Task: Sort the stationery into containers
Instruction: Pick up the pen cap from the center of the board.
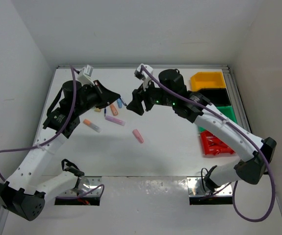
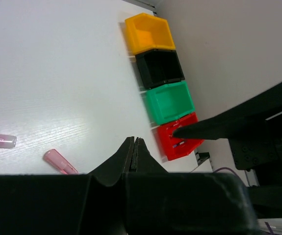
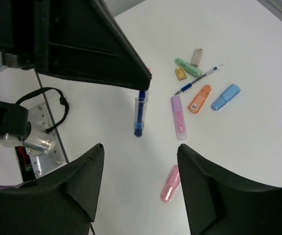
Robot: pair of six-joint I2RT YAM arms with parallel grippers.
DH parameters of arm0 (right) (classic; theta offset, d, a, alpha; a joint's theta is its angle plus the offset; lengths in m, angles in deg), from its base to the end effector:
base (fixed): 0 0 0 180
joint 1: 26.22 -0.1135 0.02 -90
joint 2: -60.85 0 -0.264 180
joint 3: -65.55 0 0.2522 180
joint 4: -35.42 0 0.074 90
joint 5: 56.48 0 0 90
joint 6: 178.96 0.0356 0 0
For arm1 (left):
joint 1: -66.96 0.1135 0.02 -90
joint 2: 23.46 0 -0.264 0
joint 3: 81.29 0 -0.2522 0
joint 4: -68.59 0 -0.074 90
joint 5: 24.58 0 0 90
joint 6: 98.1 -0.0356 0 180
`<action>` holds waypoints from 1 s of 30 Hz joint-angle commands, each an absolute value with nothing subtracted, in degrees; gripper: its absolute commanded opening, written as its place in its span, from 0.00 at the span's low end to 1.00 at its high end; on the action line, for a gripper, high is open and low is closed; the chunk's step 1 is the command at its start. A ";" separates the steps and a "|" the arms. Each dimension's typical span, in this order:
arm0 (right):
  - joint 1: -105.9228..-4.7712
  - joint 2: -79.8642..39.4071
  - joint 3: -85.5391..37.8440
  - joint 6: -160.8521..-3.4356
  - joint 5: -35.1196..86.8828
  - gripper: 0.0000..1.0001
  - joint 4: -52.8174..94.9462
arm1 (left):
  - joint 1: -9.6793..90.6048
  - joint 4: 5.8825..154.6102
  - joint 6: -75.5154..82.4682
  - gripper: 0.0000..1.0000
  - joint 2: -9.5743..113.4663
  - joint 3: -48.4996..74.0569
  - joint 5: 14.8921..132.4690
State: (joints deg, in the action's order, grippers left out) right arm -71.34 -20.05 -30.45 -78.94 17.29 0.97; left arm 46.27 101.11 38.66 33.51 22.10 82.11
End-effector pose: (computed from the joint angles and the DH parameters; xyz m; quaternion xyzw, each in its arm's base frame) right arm 0.2214 0.2365 0.4040 -0.3214 0.7455 0.3670 0.4541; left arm 0.2013 -0.0869 0.3955 -0.0864 0.7741 -0.4368 0.4499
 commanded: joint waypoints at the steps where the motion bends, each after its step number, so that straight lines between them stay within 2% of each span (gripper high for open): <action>1: -71.75 -21.84 -33.64 -79.21 19.28 0.61 2.58 | 45.25 98.00 40.67 0.00 31.39 22.71 82.90; 13: -72.27 -26.59 -36.81 -75.86 17.26 0.57 3.03 | 45.17 92.37 44.01 0.00 29.71 25.80 86.07; 16: -72.19 -27.13 -37.24 -75.86 17.26 0.50 2.85 | 45.25 92.19 44.19 0.00 29.54 25.80 86.08; 17: -72.36 -27.47 -37.25 -76.04 17.26 0.43 2.85 | 45.34 92.19 44.10 0.00 29.54 25.80 85.99; 20: -72.45 -27.65 -37.25 -76.48 17.18 0.34 2.76 | 45.43 92.28 44.19 0.00 29.45 25.80 86.25; 26: -72.54 -28.01 -37.07 -77.27 17.79 0.07 2.94 | 45.43 92.46 44.10 0.00 29.36 26.32 86.07; 30: -72.54 -27.74 -36.46 -77.71 17.70 0.00 2.94 | 45.60 92.20 44.02 0.00 29.45 26.24 86.34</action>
